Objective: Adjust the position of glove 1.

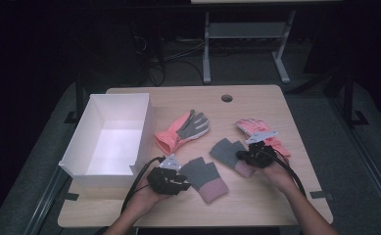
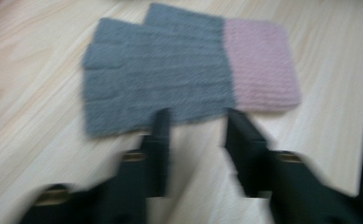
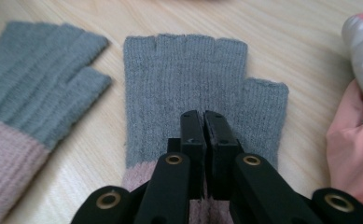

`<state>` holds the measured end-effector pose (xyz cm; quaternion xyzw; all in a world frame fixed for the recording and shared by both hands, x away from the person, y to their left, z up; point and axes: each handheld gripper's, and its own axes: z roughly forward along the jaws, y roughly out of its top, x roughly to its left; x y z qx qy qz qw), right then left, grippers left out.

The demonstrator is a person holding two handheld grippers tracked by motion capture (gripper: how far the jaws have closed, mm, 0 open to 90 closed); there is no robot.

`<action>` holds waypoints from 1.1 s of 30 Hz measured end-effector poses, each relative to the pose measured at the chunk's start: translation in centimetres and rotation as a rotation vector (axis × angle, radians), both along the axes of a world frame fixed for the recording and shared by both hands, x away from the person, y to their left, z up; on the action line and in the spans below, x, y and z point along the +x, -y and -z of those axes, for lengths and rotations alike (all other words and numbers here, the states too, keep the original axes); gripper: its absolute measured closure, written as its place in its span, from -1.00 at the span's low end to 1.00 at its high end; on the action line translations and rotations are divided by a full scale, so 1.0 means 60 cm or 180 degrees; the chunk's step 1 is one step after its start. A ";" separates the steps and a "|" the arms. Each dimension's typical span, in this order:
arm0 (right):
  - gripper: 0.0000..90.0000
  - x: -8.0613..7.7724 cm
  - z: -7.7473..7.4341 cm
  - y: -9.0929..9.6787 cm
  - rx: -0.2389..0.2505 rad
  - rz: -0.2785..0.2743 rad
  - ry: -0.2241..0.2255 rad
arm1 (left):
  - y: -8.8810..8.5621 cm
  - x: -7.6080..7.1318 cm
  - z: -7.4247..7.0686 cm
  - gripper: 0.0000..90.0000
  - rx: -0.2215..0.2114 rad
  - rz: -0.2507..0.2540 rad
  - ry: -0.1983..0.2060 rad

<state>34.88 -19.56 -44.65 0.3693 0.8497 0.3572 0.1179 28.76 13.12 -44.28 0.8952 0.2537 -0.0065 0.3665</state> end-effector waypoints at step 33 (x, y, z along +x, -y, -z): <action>0.95 -0.044 -0.046 -0.024 0.0305 -0.0123 0.0051 | 0.023 0.002 0.000 -0.02 0.0154 -0.0085 0.0139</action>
